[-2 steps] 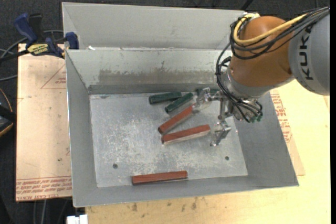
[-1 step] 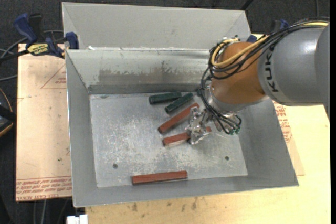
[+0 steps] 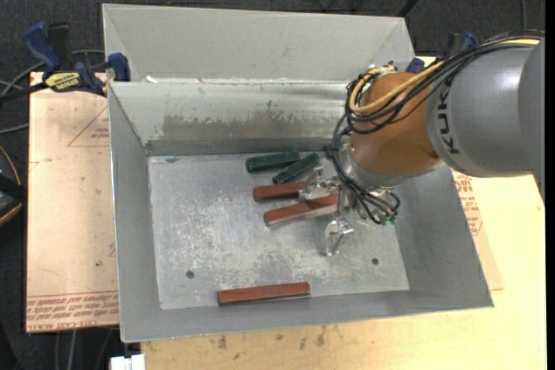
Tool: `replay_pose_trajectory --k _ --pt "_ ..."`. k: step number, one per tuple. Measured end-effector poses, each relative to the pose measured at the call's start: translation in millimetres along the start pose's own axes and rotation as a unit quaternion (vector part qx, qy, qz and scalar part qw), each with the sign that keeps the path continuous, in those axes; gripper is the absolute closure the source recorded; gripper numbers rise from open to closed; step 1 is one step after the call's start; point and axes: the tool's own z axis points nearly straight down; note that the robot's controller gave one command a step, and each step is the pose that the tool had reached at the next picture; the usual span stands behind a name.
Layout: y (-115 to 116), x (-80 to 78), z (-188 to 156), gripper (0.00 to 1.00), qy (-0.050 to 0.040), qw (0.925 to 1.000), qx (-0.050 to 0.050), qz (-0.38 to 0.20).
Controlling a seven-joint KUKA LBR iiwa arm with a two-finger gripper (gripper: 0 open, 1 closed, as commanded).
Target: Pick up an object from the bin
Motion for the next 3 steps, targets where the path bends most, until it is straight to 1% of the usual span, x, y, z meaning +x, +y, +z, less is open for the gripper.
replay_pose_trajectory --k 1,2,3 --pt "1 1.6 1 1.00 0.0047 1.0000 -0.001 0.000" --pt "1 1.6 1 1.00 0.0047 1.0000 -0.001 0.000" --pt "-17 31.0 -147 1.00 0.0076 0.9994 -0.002 -0.034"
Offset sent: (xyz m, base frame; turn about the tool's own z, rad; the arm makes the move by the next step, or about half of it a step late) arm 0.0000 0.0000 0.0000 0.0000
